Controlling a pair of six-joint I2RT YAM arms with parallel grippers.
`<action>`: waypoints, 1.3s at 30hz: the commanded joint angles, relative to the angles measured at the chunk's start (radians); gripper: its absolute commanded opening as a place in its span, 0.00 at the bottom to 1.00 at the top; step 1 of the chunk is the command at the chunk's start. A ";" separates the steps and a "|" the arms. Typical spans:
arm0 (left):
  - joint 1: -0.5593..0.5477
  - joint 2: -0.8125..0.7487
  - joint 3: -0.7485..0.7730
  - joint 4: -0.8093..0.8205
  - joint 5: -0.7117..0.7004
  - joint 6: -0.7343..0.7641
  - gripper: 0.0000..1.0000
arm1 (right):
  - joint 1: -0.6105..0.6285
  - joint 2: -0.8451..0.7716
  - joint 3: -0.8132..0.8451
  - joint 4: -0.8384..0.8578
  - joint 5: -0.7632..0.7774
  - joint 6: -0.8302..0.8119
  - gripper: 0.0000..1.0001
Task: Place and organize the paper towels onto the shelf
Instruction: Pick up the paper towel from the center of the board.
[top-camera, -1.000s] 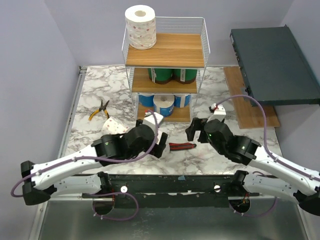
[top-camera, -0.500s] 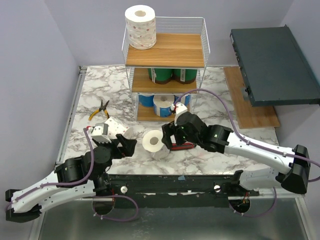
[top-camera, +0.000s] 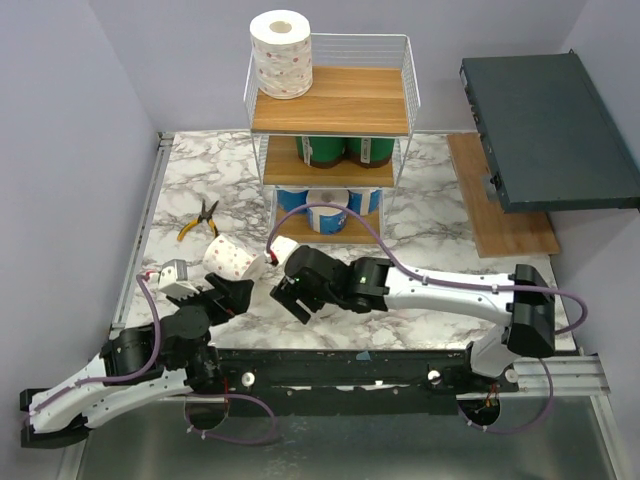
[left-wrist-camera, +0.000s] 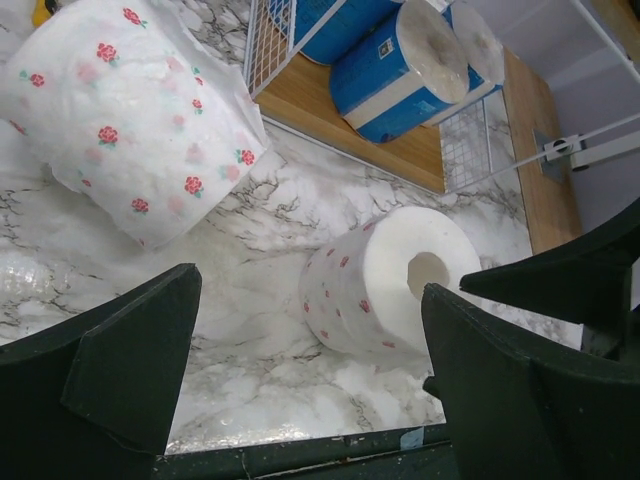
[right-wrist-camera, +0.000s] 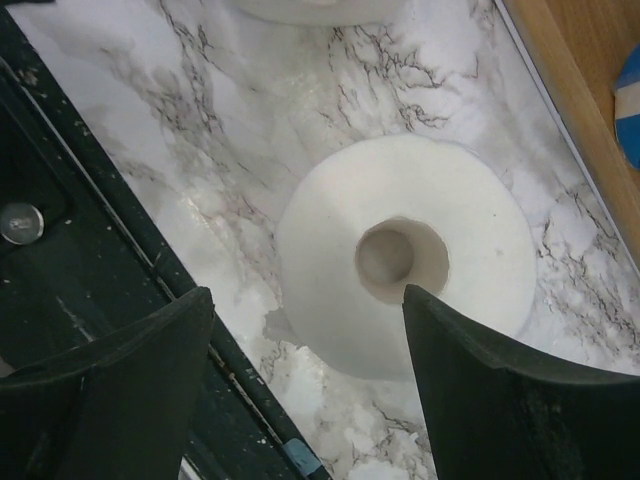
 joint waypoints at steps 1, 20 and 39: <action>0.000 -0.044 -0.023 -0.036 -0.044 -0.030 0.95 | 0.016 0.056 0.053 -0.050 0.078 -0.054 0.79; 0.000 -0.089 -0.053 -0.043 -0.035 -0.029 0.95 | 0.048 0.173 0.060 -0.031 0.138 -0.095 0.72; -0.001 -0.113 -0.030 -0.025 -0.056 0.025 0.95 | 0.048 -0.005 0.204 -0.148 0.216 -0.065 0.32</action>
